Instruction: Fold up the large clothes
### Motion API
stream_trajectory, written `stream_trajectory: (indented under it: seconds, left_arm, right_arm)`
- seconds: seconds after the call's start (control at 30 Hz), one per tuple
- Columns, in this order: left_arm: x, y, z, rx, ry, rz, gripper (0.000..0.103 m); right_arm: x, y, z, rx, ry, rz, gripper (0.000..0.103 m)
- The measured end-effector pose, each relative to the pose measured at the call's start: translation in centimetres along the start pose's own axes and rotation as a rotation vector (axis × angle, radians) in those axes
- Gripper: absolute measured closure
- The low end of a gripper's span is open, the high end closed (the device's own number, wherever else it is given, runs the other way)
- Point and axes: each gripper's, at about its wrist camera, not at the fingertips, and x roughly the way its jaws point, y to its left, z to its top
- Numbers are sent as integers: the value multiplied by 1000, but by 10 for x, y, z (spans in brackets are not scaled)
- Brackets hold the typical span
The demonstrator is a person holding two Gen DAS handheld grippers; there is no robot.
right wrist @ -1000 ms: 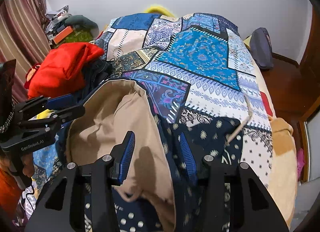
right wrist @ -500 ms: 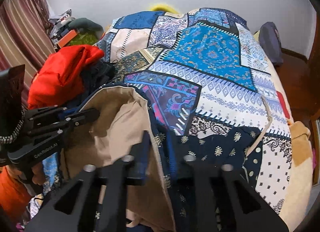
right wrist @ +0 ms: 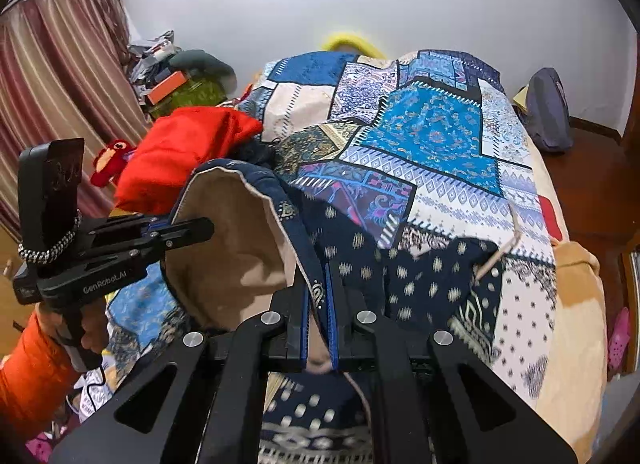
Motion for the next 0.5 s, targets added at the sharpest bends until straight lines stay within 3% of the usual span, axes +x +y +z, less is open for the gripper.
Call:
stream_trajectory:
  seconds: [0.23, 0.5]
  left_arm:
    - [-33, -19, -34, 12, 15, 4, 96]
    - [-41, -32, -74, 26, 76, 6, 96]
  right_arm:
    - [-27, 19, -32, -23, 19, -8, 96]
    - [-42, 46, -69, -133, 78, -33, 96]
